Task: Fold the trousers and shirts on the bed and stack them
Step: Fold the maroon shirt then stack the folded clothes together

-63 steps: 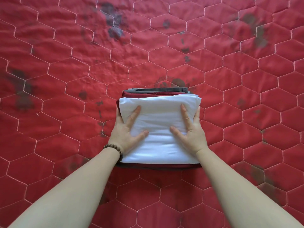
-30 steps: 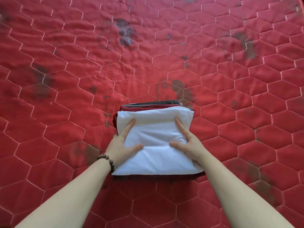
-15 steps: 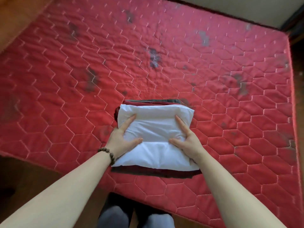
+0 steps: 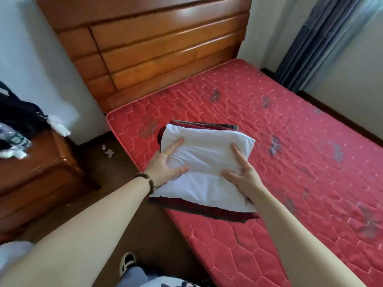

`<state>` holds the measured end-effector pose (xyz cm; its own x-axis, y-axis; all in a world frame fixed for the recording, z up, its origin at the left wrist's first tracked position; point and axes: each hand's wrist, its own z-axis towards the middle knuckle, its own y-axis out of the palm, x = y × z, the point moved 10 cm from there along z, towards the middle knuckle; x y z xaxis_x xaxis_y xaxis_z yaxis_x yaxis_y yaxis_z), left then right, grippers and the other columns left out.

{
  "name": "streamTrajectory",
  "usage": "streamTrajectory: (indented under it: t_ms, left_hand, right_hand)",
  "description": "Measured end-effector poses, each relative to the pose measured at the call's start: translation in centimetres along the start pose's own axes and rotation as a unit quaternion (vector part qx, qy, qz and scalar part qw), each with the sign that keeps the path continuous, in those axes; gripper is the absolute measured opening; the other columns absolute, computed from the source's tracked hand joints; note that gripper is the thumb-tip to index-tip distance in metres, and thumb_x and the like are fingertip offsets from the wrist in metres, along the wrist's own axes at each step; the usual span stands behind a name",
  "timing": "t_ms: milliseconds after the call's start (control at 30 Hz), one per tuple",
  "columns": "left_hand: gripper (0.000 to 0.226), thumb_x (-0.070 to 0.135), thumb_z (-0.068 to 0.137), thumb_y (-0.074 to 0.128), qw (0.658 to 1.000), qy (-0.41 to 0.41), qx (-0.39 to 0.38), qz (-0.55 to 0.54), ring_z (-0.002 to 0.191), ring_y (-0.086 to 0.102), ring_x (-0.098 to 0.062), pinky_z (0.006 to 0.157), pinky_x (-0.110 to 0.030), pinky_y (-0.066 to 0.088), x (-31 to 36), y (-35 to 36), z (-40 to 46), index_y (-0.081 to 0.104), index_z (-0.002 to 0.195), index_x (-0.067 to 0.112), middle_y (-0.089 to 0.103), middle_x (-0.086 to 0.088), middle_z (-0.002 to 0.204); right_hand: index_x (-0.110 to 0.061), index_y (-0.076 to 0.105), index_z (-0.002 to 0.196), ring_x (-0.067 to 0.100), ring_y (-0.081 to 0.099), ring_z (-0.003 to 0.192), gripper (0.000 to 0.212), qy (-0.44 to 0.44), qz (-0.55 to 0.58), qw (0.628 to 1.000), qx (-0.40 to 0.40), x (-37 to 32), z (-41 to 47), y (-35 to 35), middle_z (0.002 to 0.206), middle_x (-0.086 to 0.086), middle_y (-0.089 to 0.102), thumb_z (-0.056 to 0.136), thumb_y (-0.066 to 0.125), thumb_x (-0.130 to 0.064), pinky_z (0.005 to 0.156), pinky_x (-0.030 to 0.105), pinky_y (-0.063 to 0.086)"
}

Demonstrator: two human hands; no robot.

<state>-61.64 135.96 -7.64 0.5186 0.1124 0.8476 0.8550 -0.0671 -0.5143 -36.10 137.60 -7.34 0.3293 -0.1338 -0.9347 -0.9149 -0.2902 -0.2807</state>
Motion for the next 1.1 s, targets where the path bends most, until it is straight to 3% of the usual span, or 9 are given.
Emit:
streamTrajectory:
  t_ms: [100, 167, 333, 433, 567, 700, 800, 1000, 1100]
  left_hand:
    - [0.085, 0.060, 0.061, 0.076, 0.999, -0.006, 0.039, -0.013, 0.102, 0.042, 0.015, 0.096, -0.018, 0.034, -3.0, -6.7, -1.2, 0.027, 0.130, 0.072, 0.032, 0.042, 0.116]
    - [0.087, 0.064, 0.059, 0.074, 0.998, -0.022, 0.060, -0.007, 0.108, 0.044, 0.003, 0.099, -0.023, 0.035, -5.8, -11.1, -1.8, 0.025, 0.130, 0.072, 0.040, 0.025, 0.124]
    - [0.085, 0.068, 0.059, 0.071, 0.994, -0.066, 0.082, 0.010, 0.107, 0.048, -0.014, 0.097, -0.027, 0.042, -13.2, -21.6, -2.6, 0.019, 0.126, 0.077, 0.044, 0.008, 0.122]
    - [0.085, 0.066, 0.062, 0.071, 0.994, -0.059, 0.088, 0.009, 0.094, 0.046, -0.002, 0.081, -0.013, 0.036, -15.6, -26.5, -2.7, 0.019, 0.128, 0.076, 0.039, 0.026, 0.107]
    - [0.086, 0.064, 0.064, 0.072, 0.994, -0.071, 0.082, -0.004, 0.109, 0.045, -0.012, 0.095, -0.026, 0.038, -18.7, -30.4, -1.9, 0.018, 0.130, 0.074, 0.038, 0.014, 0.120]
    - [0.087, 0.072, 0.059, 0.068, 0.992, -0.083, 0.094, -0.009, 0.115, 0.045, -0.018, 0.096, -0.030, 0.039, -21.2, -32.3, -0.6, 0.014, 0.128, 0.077, 0.039, 0.004, 0.130]
    - [0.088, 0.076, 0.057, 0.065, 0.990, -0.092, 0.103, -0.015, 0.120, 0.045, -0.024, 0.099, -0.033, 0.041, -23.2, -32.9, 1.5, 0.013, 0.129, 0.076, 0.038, -0.002, 0.138]
    - [0.084, 0.070, 0.064, 0.067, 0.988, -0.101, 0.113, -0.034, 0.101, 0.042, 0.003, 0.080, -0.008, 0.033, -26.5, -33.1, 7.3, 0.014, 0.129, 0.076, 0.034, 0.030, 0.116]
    - [0.083, 0.069, 0.065, 0.067, 0.983, -0.130, 0.121, -0.044, 0.094, 0.039, 0.010, 0.076, -0.005, 0.029, -29.4, -33.2, 12.8, 0.013, 0.128, 0.077, 0.027, 0.039, 0.111]
  right_hand:
    - [-0.073, 0.033, 0.126, -0.010, 0.060, 0.100, 0.081, -0.019, -0.015, 0.999, -0.035, -3.6, 2.6, 6.2, 0.131, -0.025, 0.047, 0.078, 0.078, -0.026, 0.079, 0.011, 0.051]
    - [-0.074, 0.032, 0.125, -0.014, 0.058, 0.097, 0.080, -0.030, -0.025, 0.998, -0.054, -5.7, 4.2, 10.8, 0.129, -0.026, 0.045, 0.078, 0.077, -0.026, 0.075, 0.007, 0.049]
    - [-0.069, 0.032, 0.130, 0.009, 0.054, 0.117, 0.081, -0.050, -0.044, 0.995, -0.079, -9.9, 8.0, 22.7, 0.142, -0.015, 0.041, 0.080, 0.076, -0.023, 0.101, 0.033, 0.047]
    - [-0.069, 0.031, 0.130, 0.005, 0.054, 0.115, 0.081, -0.050, -0.051, 0.994, -0.085, -11.4, 9.8, 28.0, 0.142, -0.016, 0.041, 0.081, 0.075, -0.022, 0.101, 0.032, 0.046]
    - [-0.069, 0.030, 0.131, 0.006, 0.051, 0.118, 0.082, -0.047, -0.070, 0.992, -0.096, -12.8, 12.2, 32.5, 0.142, -0.018, 0.038, 0.081, 0.076, -0.024, 0.099, 0.026, 0.044]
    - [-0.074, 0.028, 0.127, -0.010, 0.051, 0.105, 0.081, -0.035, -0.089, 0.989, -0.111, -13.4, 15.0, 34.9, 0.137, -0.022, 0.037, 0.080, 0.076, -0.028, 0.075, 0.004, 0.044]
    - [-0.075, 0.028, 0.127, -0.016, 0.046, 0.103, 0.081, -0.024, -0.094, 0.987, -0.125, -13.0, 18.0, 36.1, 0.138, -0.023, 0.036, 0.079, 0.076, -0.030, 0.070, 0.007, 0.044]
    - [-0.074, 0.029, 0.126, -0.018, 0.048, 0.102, 0.080, 0.006, -0.091, 0.984, -0.155, -10.9, 25.6, 37.6, 0.136, -0.024, 0.035, 0.079, 0.076, -0.031, 0.068, 0.000, 0.044]
    - [-0.072, 0.031, 0.128, -0.017, 0.045, 0.109, 0.080, 0.015, -0.093, 0.980, -0.175, -9.4, 32.1, 38.5, 0.139, -0.025, 0.035, 0.079, 0.076, -0.029, 0.079, 0.008, 0.044]
